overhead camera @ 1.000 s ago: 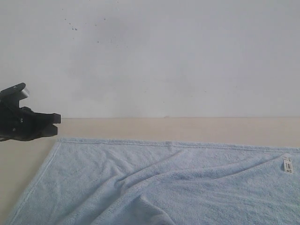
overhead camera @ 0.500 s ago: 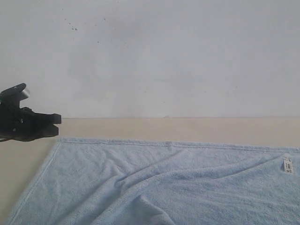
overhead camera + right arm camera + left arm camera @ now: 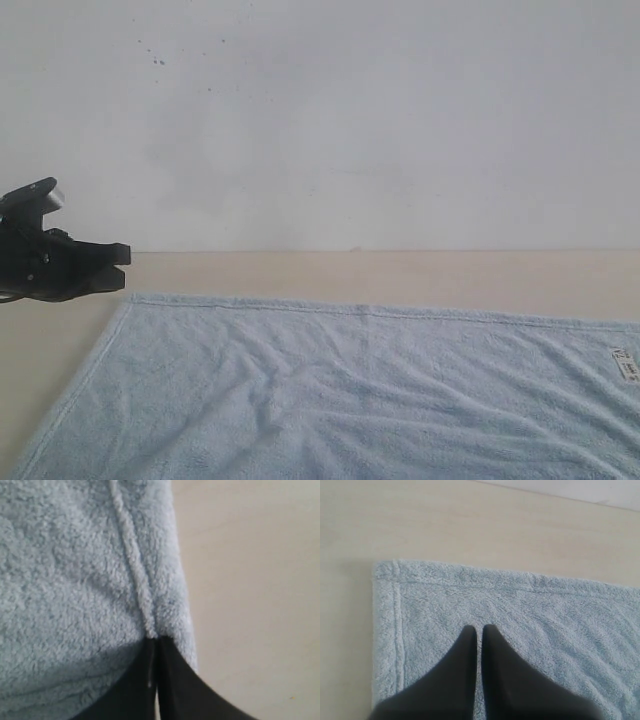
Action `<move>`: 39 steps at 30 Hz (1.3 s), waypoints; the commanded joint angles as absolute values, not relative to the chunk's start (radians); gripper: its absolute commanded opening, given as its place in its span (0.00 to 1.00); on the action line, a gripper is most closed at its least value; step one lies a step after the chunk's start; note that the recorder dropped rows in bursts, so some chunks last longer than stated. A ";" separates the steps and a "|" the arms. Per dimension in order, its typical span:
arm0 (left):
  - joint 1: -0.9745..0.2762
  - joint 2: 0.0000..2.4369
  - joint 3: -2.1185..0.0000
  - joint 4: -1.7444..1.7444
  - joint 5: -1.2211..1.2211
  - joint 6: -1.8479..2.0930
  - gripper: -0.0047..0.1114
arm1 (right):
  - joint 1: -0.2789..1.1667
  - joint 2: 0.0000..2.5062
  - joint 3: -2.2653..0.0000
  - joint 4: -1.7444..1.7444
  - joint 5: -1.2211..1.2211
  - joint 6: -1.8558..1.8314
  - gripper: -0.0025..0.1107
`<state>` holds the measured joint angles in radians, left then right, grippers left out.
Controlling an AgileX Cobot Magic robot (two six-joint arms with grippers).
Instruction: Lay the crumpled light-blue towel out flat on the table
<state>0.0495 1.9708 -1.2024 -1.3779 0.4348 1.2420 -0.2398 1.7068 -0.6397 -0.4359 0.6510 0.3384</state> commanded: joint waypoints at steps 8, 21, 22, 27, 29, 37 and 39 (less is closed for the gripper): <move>0.048 1.960 -1.200 -1.367 0.467 1.303 0.07 | -0.250 1.713 -0.689 -0.496 0.696 0.394 0.02; 0.050 1.479 -0.995 -1.297 0.180 1.301 0.07 | -0.176 1.208 -0.664 0.100 0.410 -0.136 0.02; 0.050 1.409 -0.947 -1.297 0.149 1.295 0.07 | -0.134 1.145 -0.636 0.176 0.346 -0.217 0.02; 0.050 1.062 -0.673 -1.305 0.008 1.212 0.07 | 0.047 0.778 -0.496 0.369 0.122 -0.340 0.02; 0.050 0.914 -0.569 -1.304 -0.009 1.183 0.07 | 0.070 0.688 -0.475 0.369 0.126 -0.338 0.02; 0.048 0.390 -0.352 -1.302 0.181 1.183 0.07 | 0.081 0.374 -0.470 0.372 0.254 -0.320 0.02; 0.048 0.277 -0.331 -1.292 0.185 1.183 0.07 | 0.081 0.324 -0.470 0.372 0.279 -0.320 0.02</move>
<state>0.0495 0.4065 -0.3618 -1.3014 0.1520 1.1934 0.0801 0.3865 -0.4749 0.3732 0.2416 -0.3294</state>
